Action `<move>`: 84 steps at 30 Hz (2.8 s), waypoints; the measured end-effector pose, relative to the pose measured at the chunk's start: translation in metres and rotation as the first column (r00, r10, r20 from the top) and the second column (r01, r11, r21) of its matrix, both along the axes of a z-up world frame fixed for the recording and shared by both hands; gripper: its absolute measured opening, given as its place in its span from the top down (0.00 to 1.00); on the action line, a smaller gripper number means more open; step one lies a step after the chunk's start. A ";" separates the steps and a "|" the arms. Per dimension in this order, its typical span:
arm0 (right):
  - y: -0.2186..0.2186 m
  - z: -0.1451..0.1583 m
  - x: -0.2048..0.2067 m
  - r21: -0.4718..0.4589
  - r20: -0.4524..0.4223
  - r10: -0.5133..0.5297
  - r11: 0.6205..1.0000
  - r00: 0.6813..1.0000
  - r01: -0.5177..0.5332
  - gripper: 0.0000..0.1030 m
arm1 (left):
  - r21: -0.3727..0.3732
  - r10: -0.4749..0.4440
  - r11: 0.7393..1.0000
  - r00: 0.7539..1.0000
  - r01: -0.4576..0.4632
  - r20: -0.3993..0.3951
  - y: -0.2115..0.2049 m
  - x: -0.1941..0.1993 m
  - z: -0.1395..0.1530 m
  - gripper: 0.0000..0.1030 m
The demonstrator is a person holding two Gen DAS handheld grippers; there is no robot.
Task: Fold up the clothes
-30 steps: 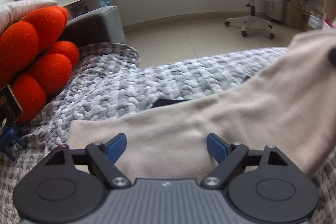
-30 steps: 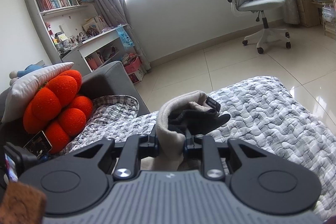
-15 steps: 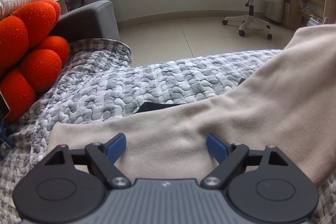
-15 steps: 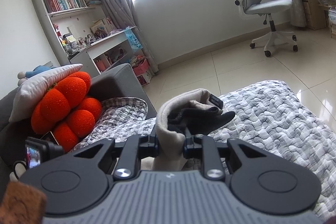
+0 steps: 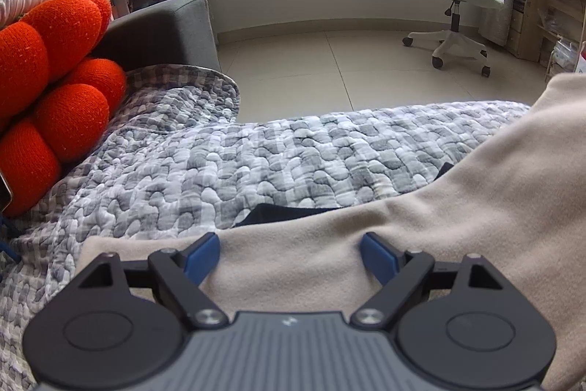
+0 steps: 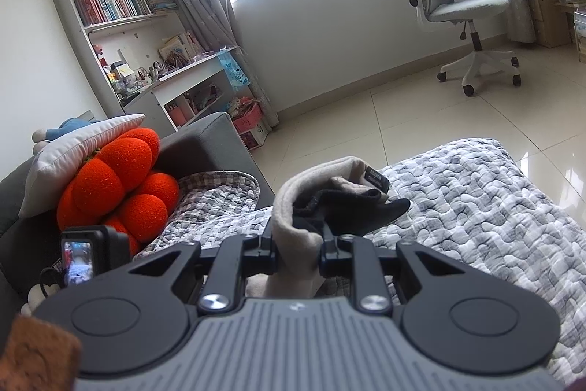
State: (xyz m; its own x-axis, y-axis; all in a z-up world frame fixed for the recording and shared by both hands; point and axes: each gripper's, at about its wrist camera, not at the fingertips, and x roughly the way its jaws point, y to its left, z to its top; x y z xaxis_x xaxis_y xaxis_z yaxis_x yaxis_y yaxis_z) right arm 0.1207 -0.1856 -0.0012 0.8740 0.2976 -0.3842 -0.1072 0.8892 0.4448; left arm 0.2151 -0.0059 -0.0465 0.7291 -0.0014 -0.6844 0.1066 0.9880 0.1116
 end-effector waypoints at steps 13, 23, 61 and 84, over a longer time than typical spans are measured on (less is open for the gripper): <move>0.001 -0.001 -0.001 -0.002 -0.008 -0.013 1.000 1.000 0.013 0.77 | 0.019 -0.033 0.999 0.999 0.033 -0.009 -0.001 -0.025 -0.001 0.17; 0.017 0.007 -0.003 -0.015 0.034 0.003 1.000 0.999 -0.002 0.77 | -0.036 -0.044 0.998 0.999 0.043 -0.014 0.008 -0.040 0.002 0.17; 0.260 -0.063 -0.037 -0.699 0.098 0.510 0.646 0.855 -0.305 0.80 | -0.825 0.204 0.487 0.956 -0.287 -0.212 0.237 -0.046 -0.001 0.21; 0.211 -0.019 -0.037 -0.577 -0.034 0.639 0.615 0.768 -0.537 0.68 | -0.684 0.150 0.701 0.979 -0.204 -0.138 0.204 -0.061 0.014 0.45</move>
